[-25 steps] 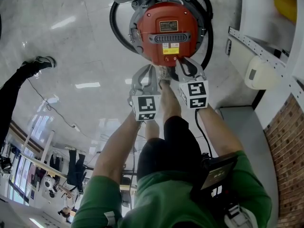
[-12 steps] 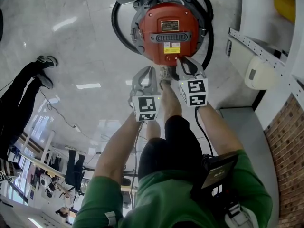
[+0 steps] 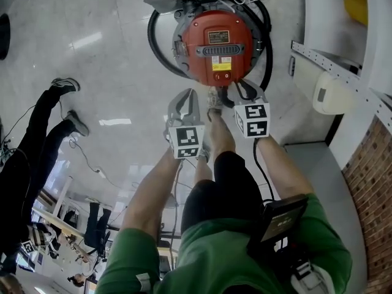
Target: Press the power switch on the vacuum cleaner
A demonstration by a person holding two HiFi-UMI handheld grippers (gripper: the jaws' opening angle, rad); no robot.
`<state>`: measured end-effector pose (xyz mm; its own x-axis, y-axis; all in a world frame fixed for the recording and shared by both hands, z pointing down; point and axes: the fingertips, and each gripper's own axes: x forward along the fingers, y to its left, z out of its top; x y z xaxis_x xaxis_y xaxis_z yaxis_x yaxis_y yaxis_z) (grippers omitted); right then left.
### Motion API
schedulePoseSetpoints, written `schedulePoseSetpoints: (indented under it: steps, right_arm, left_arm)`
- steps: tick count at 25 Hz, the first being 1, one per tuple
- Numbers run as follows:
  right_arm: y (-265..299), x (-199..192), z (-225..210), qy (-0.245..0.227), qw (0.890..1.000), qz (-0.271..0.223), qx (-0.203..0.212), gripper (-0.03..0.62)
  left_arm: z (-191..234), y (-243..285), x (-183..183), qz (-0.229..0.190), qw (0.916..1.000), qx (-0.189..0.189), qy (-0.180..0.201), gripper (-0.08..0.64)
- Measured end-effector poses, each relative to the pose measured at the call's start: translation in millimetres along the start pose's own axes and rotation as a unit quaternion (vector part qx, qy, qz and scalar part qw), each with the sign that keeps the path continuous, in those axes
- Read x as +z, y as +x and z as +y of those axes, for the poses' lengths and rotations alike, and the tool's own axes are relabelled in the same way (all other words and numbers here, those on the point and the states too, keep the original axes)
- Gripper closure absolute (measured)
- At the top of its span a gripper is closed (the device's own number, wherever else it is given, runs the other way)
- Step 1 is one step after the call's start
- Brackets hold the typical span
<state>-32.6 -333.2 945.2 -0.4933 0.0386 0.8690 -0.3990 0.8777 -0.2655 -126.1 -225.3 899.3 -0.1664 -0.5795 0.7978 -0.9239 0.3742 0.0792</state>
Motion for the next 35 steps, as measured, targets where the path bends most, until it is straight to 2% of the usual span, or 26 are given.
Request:
schedulePoseSetpoints:
  steps: [6,12,16,22,27,32,35]
  right_arm:
    - [-44.2,9.7,10.4,-0.008,1.000,-0.027,-0.012,0.523]
    - [-97.2,37.1,31.4,-0.018,0.997,-0.078,-0.022,0.523]
    - [-139.4,55.5,45.0,-0.025,0.992,-0.123,-0.031,0.523]
    - [-213.5,80.6,83.4,-0.029,0.980,-0.192,-0.036,0.523]
    - [-277.6,97.7,115.1,-0.041,0.967,-0.249,-0.035,0.523]
    - [-344.7,108.7,147.4,-0.062,0.950,-0.304,-0.031,0.523]
    - [-377.9,121.1,162.8,-0.081,0.935,-0.344,-0.030,0.523]
  left_arm:
    - [-7.1,-39.2,12.7,-0.022,0.9997,0.005,-0.006,0.552]
    - [-0.1,-90.9,44.0,-0.071,0.9970,0.021,-0.022,0.552]
    - [7.2,-128.7,71.2,-0.118,0.9920,0.034,-0.028,0.552]
    - [14.9,-214.6,110.2,-0.199,0.9778,0.046,-0.048,0.552]
    - [14.2,-284.4,127.8,-0.248,0.9657,0.057,-0.053,0.552]
    - [7.5,-347.5,134.1,-0.285,0.9546,0.062,-0.060,0.552]
    - [6.3,-377.3,143.2,-0.321,0.9433,0.066,-0.055,0.552]
